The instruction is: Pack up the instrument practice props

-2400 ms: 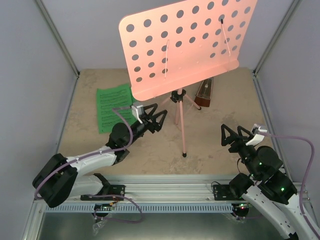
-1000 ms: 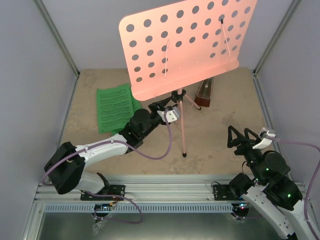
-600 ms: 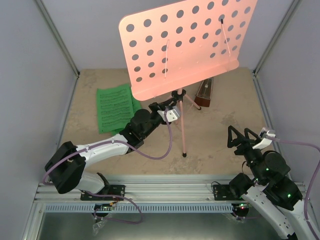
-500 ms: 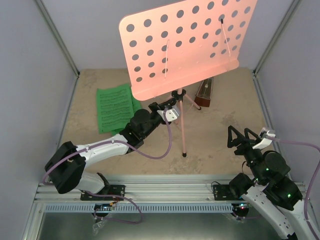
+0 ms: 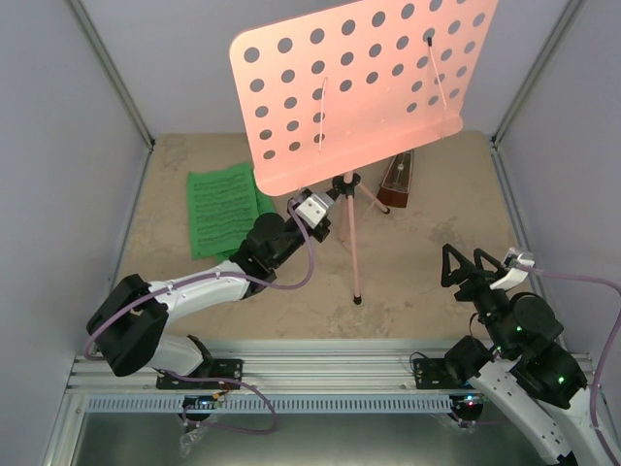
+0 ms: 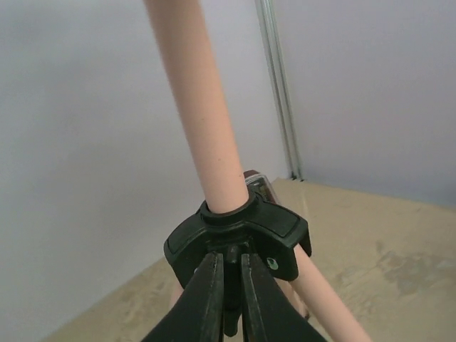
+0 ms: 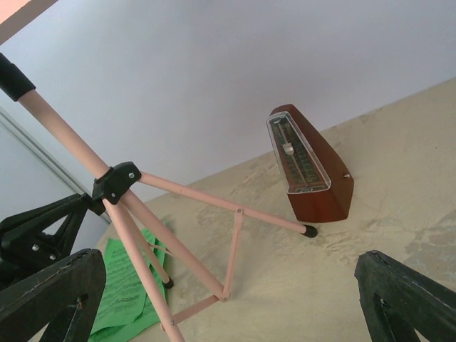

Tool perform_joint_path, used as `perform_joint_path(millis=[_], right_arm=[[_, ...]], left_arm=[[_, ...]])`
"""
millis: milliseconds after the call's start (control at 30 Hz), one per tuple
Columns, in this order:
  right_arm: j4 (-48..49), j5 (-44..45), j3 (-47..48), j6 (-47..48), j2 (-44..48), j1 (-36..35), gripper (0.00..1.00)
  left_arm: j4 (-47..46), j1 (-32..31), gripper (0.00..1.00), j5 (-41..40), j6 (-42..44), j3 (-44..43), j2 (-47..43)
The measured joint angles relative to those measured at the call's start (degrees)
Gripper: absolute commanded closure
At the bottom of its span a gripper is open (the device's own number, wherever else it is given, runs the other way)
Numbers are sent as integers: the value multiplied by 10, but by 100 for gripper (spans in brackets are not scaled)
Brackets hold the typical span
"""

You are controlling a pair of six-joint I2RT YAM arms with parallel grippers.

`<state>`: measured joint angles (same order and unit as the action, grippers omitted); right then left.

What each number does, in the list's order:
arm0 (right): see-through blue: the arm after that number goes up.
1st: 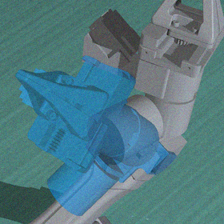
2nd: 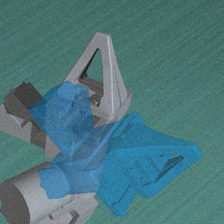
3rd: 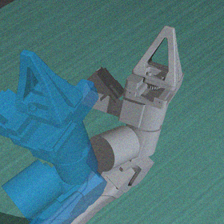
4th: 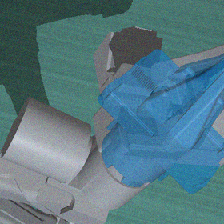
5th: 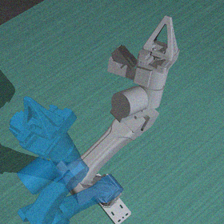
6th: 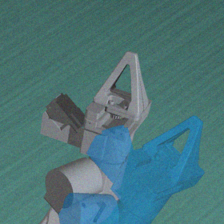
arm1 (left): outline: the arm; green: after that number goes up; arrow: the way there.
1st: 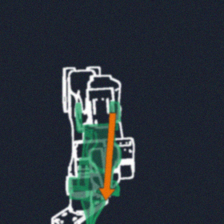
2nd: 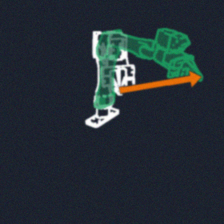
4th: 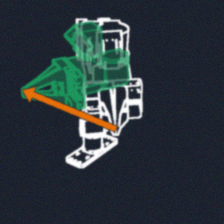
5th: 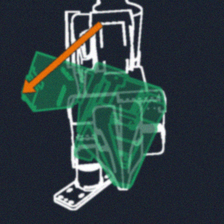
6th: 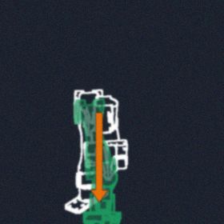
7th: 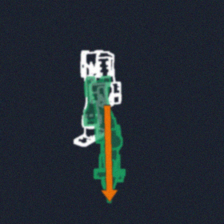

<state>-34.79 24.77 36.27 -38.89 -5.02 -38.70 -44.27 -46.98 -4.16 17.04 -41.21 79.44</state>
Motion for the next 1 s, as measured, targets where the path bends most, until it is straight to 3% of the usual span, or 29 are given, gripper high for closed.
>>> perform_joint_path(millis=[267, 500, 833, 867, 933, 1000], right_arm=[[0, -1, 0, 0, 0, 0, 2], [0, -1, 0, -2, 0, 0, 2], [0, -1, 0, -7, 0, 0, 2], [0, -1, 0, -8, 0, 0, 2], [1, -1, 0, -8, 0, 0, 2], [5, -2, 0, -3, 0, 0, 2]], left_arm=[[-42, 6, 100, 0, -251, 20, 0], [-37, 12, 100, -3, -495, 19, 0], [-24, 31, 100, 19, -778, 18, -1], [-24, 32, 93, 22, -793, 18, -1], [-23, 36, 62, 31, -824, 18, -1], [-21, 42, 46, 42, -844, 18, -1]])
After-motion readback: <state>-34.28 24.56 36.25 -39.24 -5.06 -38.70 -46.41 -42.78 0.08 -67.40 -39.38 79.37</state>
